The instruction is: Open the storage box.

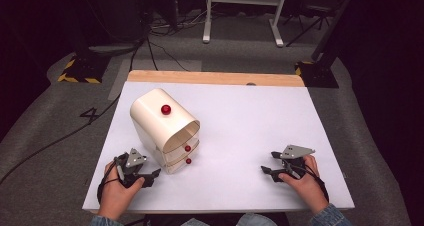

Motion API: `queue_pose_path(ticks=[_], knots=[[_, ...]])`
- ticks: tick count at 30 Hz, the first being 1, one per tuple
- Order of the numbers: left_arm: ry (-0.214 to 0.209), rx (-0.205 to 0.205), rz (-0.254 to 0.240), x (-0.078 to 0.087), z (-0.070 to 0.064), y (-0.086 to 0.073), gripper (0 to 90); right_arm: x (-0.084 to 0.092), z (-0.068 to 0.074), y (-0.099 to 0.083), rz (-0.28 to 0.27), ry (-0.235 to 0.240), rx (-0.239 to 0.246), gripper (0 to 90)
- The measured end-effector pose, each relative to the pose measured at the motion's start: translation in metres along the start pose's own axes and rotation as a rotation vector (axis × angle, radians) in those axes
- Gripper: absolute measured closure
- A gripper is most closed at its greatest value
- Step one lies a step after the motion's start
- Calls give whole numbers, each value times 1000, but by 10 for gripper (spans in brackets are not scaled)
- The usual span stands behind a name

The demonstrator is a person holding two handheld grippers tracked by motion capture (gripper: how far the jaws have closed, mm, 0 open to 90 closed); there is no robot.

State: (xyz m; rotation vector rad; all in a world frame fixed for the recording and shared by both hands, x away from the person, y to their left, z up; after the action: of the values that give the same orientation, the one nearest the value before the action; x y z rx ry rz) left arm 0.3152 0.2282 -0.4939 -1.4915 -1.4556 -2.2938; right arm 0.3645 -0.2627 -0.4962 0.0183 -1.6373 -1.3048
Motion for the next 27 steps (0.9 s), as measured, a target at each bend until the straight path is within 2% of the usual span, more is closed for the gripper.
queue_pose_path(ticks=[2, 3, 4, 5, 6, 8, 9, 10, 11, 13, 17, 23, 24, 25, 27], knots=[[-20, -10, 0, 3, 3, -3, 294, 1, 3, 1, -4, -8, -4, 309], [-20, -10, 0, 3, 3, -3, 297, 1, 3, 1, -4, -8, -4, 309], [-32, -8, -8, 4, 4, -6, 297, 1, 6, 2, -20, -19, -6, 354], [-39, -3, -23, 5, 6, -7, 304, 2, 9, 4, -36, -29, -15, 357], [-49, 14, -33, 5, 7, -8, 307, 5, 19, 10, -55, -19, -2, 379], [-41, 2, -18, 4, 6, -7, 305, 9, 32, 16, -80, 8, 16, 399], [-41, 2, -18, 4, 6, -7, 298, 9, 32, 16, -80, 8, 16, 399], [-31, -13, -14, 3, 4, -7, 295, 10, 44, 22, -99, 34, 31, 428], [-31, -13, -14, 3, 4, -7, 295, 10, 44, 22, -99, 34, 31, 428], [-28, -18, -20, 3, 4, -8, 295, 7, 60, 31, -123, 70, 36, 476], [-32, -15, -21, 3, 5, -8, 294, -5, 77, 41, -132, 114, 26, 487], [-31, -17, -26, 3, 5, -8, 292, -20, 102, 58, -139, 207, 30, 515], [-31, -17, -26, 3, 5, -8, 291, -20, 102, 58, -139, 207, 30, 515], [-29, -19, -25, 3, 4, -9, 292, -26, 111, 65, -145, 234, 35, 524], [-24, -22, -25, 3, 4, -9, 292, -32, 119, 72, -155, 256, 44, 534]])
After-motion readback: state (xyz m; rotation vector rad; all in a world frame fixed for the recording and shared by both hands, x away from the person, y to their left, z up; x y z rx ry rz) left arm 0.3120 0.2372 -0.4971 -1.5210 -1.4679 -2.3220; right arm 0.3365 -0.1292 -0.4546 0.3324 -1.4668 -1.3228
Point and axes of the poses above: each handheld gripper's, and its own axes: x roughly backward along the jaws, y roughly out of its top, z roughly to its left, the point moved 2 cm from there along -x, roughly forward along the jaws, and after that the axes turned 9 degrees about -x, right-handed, at the moved point
